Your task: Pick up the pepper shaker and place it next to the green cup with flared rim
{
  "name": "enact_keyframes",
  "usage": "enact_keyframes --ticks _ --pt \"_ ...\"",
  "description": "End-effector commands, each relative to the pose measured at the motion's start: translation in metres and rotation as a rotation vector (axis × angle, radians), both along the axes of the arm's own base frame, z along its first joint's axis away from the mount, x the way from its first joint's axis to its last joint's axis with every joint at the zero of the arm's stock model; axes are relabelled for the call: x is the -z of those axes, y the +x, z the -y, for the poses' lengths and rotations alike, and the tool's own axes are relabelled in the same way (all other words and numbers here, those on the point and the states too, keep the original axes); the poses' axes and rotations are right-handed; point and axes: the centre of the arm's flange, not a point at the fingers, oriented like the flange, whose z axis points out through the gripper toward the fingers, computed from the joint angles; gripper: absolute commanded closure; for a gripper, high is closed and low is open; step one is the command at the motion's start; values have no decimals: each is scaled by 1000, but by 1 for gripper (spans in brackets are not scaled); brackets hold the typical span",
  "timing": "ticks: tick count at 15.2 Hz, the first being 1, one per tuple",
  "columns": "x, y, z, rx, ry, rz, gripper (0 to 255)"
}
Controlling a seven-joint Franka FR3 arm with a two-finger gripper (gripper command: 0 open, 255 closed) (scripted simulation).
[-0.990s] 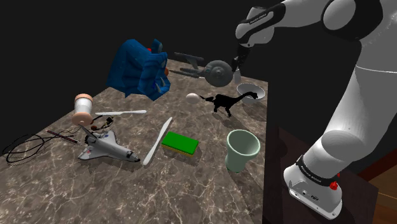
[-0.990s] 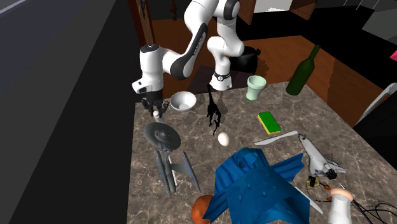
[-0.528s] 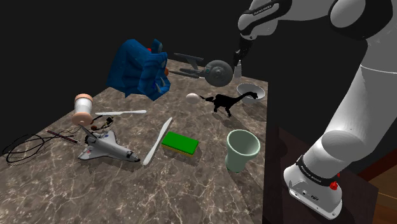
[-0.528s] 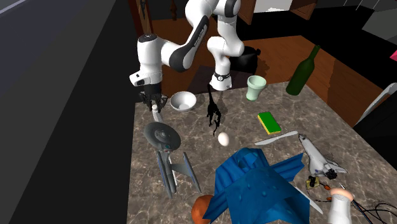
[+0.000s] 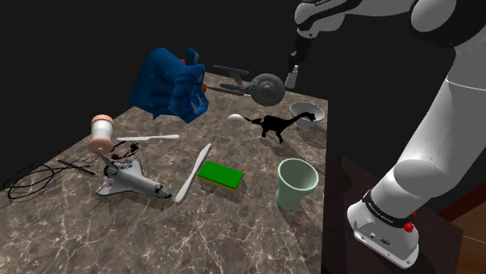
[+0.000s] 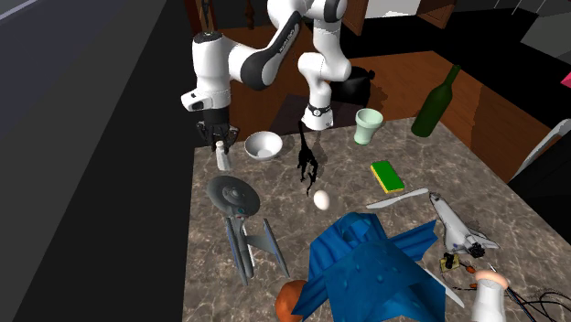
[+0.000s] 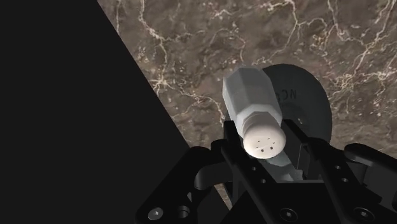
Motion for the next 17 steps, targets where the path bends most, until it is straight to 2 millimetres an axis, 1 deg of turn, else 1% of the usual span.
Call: enact_keyframes --ticks 1,17 --pt "-11 0 -1 0 0 0 255" --pt "-96 0 -1 0 0 0 255"
